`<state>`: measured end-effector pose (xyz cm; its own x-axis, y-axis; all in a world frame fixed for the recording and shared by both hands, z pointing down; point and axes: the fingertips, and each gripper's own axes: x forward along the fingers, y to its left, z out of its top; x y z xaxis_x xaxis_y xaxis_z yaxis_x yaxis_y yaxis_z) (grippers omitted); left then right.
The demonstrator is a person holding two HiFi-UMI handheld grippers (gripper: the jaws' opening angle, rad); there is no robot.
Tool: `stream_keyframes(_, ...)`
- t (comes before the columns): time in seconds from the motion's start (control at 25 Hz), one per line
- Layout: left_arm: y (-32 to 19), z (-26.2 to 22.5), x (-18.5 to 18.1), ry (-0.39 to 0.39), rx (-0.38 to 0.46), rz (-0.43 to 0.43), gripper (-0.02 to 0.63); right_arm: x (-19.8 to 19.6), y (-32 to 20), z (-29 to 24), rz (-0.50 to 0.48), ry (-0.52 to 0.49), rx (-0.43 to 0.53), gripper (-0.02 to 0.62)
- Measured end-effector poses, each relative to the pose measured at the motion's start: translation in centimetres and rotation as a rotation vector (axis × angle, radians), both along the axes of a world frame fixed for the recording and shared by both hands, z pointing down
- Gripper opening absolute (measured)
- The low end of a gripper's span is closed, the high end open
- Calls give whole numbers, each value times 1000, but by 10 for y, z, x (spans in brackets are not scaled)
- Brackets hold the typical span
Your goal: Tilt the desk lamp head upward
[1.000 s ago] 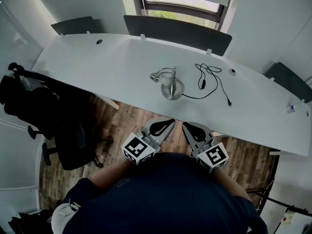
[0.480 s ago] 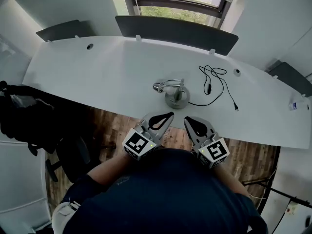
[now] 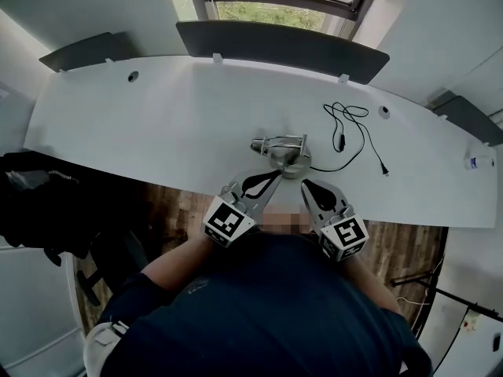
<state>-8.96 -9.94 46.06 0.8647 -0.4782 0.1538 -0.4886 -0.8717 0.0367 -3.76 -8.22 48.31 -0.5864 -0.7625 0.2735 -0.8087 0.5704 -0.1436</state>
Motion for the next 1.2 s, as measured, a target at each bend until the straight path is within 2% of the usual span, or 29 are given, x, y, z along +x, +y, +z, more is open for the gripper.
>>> stream_keyframes(0.12,-10,5,2,-21,16,-4,6,4,-8,11,-11,26,-17,12)
stream_keyframes(0.32,-21,17,9,-6,-27,-44,6,11,-17,33,-47,59,-47,12)
stream_keyframes(0.64,-42,41,4,-97,-39,-123,6,27,-37,66,-94,103,-88,12)
stream_keyframes(0.8,-55,57,4,-177,-19,-149,6,32,-49,79,-105,110,-91,13)
stream_keyframes(0.92,-64,67,6,-182,-29,-176,6,32,-57,87,-112,117,-98,14)
stream_keyframes(1.08,-73,79,4,-293,-27,-196,6,35,-64,95,-122,122,-99,14)
stream_keyframes(1.2,-77,87,4,-321,-23,-204,8,36,-71,102,-129,134,-102,32)
